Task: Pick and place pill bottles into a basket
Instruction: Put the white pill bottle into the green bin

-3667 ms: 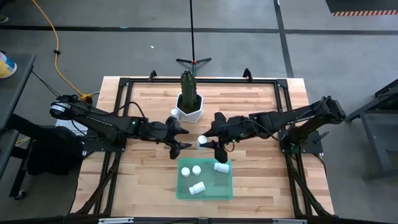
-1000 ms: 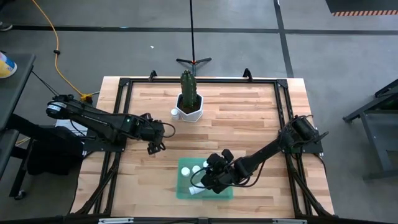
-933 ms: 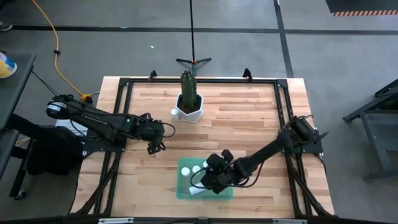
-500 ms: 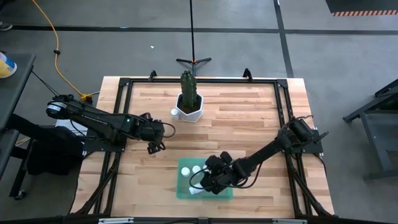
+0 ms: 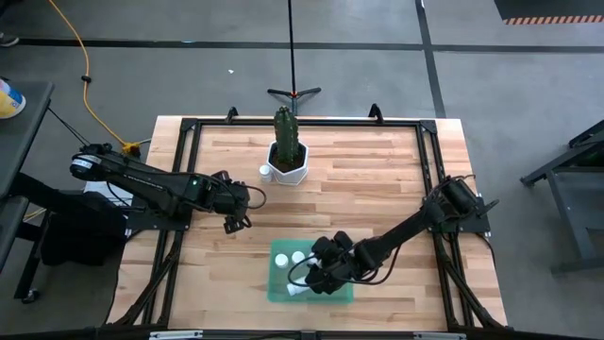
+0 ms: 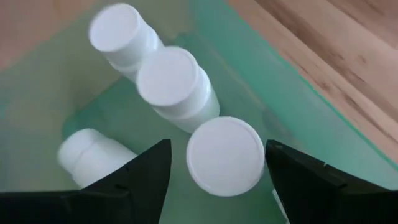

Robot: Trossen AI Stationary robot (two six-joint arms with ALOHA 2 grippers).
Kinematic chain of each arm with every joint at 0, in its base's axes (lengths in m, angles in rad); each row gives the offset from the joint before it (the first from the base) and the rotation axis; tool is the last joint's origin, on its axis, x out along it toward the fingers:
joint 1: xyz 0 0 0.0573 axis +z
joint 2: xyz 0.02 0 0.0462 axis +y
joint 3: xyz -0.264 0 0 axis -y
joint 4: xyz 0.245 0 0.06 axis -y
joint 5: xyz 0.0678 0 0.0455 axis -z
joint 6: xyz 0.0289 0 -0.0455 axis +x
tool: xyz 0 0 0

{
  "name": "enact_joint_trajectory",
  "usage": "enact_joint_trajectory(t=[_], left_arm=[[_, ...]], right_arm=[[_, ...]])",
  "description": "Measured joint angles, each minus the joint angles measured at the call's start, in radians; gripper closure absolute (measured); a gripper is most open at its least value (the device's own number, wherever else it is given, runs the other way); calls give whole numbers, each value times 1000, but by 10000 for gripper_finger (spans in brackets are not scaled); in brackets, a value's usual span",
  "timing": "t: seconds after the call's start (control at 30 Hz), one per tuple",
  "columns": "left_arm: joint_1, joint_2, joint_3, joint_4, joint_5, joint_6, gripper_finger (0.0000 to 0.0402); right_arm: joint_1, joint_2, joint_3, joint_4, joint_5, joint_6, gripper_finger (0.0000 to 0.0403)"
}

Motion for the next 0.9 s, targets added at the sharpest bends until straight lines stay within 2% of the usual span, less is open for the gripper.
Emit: enact_joint_trajectory(t=[0.53,0.7,0.9], left_arm=[[0,0,0,-1,-44,-24,65],[0,0,0,24,-162,-20,65],[0,0,-6,145,-290,15,65]], right_arm=[[-52,-125,0,1,2,-141,151],[-83,-192,0,12,31,-216,150],[-119,-288,0,53,53,-323,150]])
